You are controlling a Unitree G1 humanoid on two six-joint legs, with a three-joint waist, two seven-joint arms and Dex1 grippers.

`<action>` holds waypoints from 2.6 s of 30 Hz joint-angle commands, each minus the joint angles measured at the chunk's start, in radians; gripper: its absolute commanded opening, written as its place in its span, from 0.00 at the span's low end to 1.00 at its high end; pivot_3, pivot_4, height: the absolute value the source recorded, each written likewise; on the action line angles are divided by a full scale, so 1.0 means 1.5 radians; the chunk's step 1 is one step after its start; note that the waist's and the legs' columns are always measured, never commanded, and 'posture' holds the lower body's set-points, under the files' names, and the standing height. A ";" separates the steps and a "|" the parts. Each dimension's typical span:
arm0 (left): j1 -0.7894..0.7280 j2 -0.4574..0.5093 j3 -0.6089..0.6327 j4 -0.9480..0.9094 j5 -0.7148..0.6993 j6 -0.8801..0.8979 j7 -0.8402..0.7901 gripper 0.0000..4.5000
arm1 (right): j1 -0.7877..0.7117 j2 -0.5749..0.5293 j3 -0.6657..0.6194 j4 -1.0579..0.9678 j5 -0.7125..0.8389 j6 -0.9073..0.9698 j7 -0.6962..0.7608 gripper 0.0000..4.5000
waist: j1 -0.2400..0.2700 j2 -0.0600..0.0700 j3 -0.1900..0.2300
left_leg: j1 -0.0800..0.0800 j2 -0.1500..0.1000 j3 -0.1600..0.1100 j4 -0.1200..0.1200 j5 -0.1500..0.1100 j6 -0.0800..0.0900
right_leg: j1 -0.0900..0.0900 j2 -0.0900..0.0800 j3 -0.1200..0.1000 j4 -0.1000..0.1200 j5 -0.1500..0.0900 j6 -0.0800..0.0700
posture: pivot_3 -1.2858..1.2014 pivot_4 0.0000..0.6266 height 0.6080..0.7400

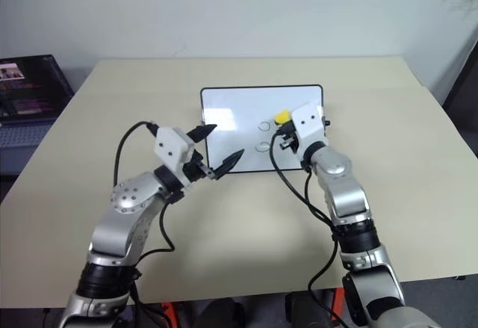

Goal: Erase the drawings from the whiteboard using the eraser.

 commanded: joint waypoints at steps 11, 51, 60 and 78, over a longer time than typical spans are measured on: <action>-0.002 0.012 0.015 -0.041 -0.007 0.008 -0.003 1.00 | 0.004 0.001 -0.001 -0.062 0.020 0.028 -0.008 0.28 | 0.001 0.000 0.000 | 0.000 0.000 0.000 0.000 0.000 0.000 | 0.000 0.000 0.000 0.000 0.000 0.000 | 0.52 0.24 1.00; 0.020 -0.001 0.013 -0.004 0.011 -0.026 0.005 1.00 | -0.143 0.001 -0.011 0.191 0.008 -0.134 -0.039 0.28 | 0.003 0.000 0.000 | 0.000 0.000 0.000 0.000 0.000 0.000 | 0.000 0.000 0.000 0.000 0.000 0.000 | 0.52 0.24 1.00; 0.026 0.004 0.016 -0.002 0.010 -0.032 -0.002 1.00 | -0.178 0.006 -0.008 0.281 0.002 -0.198 -0.043 0.28 | 0.000 0.000 0.000 | 0.000 0.000 0.000 0.000 0.000 0.000 | 0.000 0.000 0.000 0.000 0.000 0.000 | 0.52 0.24 1.00; 0.034 0.003 0.016 -0.025 0.009 -0.020 0.008 1.00 | -0.132 0.029 0.017 0.384 -0.030 -0.283 -0.030 0.28 | -0.004 0.000 0.000 | 0.001 0.000 0.000 0.001 0.000 0.000 | 0.001 0.000 0.000 0.001 0.000 0.000 | 0.52 0.24 1.00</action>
